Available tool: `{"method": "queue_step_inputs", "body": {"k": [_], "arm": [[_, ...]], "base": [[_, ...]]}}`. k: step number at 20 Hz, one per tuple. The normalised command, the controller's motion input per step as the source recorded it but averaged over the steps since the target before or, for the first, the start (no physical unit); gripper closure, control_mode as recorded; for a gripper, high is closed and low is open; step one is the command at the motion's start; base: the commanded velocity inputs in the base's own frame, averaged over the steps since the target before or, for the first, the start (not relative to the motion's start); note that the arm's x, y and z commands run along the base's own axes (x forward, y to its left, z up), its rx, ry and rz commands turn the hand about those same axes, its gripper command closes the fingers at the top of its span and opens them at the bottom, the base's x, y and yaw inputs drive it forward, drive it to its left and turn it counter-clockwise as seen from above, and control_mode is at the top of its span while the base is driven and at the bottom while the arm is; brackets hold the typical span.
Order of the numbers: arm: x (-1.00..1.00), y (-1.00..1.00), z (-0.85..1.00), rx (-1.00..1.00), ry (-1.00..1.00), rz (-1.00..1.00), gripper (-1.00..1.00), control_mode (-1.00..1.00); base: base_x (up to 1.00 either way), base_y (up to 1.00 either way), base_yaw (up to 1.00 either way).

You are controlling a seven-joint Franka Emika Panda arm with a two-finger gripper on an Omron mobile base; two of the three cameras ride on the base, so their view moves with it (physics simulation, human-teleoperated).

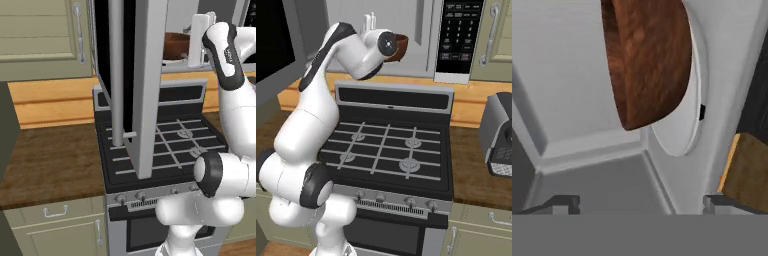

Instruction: Open the microwave, place the bowl with waffle inside the microwave, then close the microwave door and turn it on.

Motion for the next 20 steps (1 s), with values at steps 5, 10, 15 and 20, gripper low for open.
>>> {"method": "queue_step_inputs", "body": {"k": [5, 10, 15, 20], "arm": [[-1.00, -0.13, 0.00, -0.17, -0.28, 0.49, -1.00, -1.00], [-1.00, -0.19, 0.31, -0.51, -0.26, 0.65, -1.00, -1.00], [-0.95, -0.13, 0.39, -0.70, -0.30, 0.63, -1.00, -1.00], [-0.74, -0.07, 0.07, -0.86, -0.46, 0.52, -1.00, -1.00]], "base": [[0.00, 0.00, 0.00], [0.00, 0.00, 0.00], [0.00, 0.00, 0.00], [0.00, 0.00, 0.00]]}}
